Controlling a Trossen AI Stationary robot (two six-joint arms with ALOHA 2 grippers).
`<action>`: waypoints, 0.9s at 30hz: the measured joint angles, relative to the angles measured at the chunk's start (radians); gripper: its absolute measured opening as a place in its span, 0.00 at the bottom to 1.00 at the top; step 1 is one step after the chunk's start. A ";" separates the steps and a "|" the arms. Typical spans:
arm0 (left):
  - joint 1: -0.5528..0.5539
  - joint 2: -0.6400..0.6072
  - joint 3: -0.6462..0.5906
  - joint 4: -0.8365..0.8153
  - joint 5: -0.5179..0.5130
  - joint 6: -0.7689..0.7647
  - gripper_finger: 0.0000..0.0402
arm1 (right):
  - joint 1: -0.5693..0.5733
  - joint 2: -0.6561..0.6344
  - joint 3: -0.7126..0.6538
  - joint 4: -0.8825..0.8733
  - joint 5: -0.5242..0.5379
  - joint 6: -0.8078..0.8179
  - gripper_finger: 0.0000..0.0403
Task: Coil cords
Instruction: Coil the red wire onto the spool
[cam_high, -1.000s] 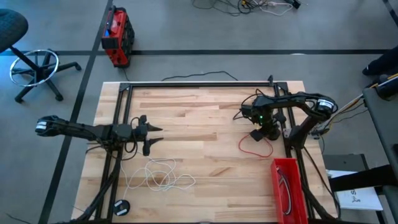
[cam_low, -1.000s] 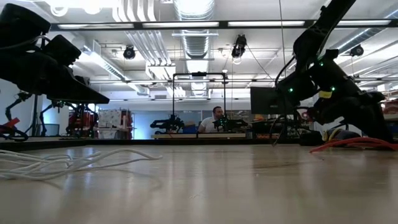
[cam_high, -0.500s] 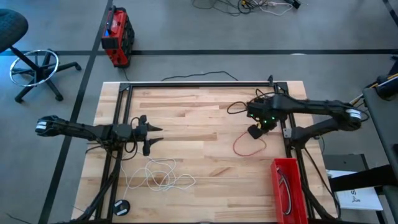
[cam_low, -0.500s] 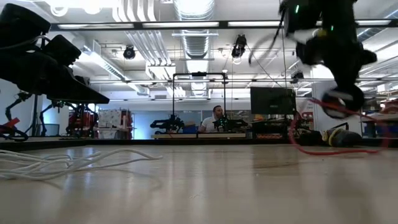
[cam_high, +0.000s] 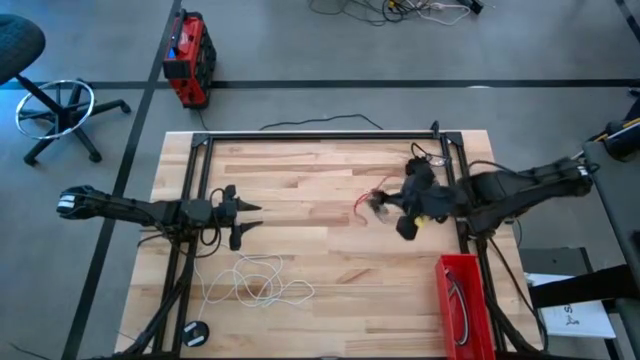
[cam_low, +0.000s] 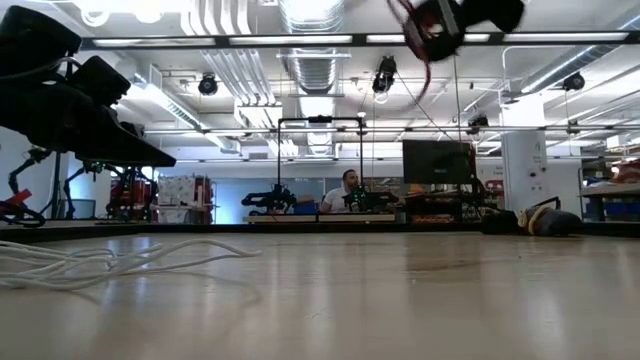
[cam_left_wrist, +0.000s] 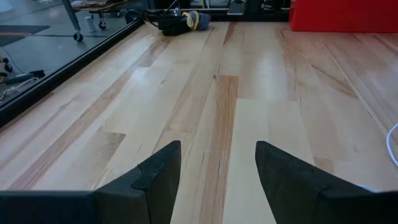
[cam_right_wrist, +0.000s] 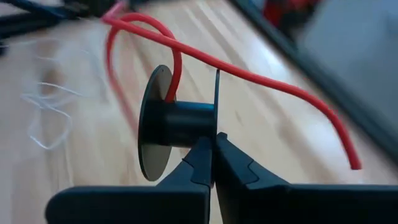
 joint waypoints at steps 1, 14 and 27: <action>0.000 0.000 0.000 0.000 0.000 0.000 0.50 | 0.011 0.009 -0.007 0.063 -0.001 -0.062 0.00; 0.002 0.000 0.000 0.011 -0.053 0.029 0.50 | 0.049 0.158 -0.032 0.522 -0.276 -0.703 0.00; 0.002 0.001 0.000 0.172 -0.053 0.026 0.50 | -0.007 0.186 0.140 0.625 0.643 -1.481 0.00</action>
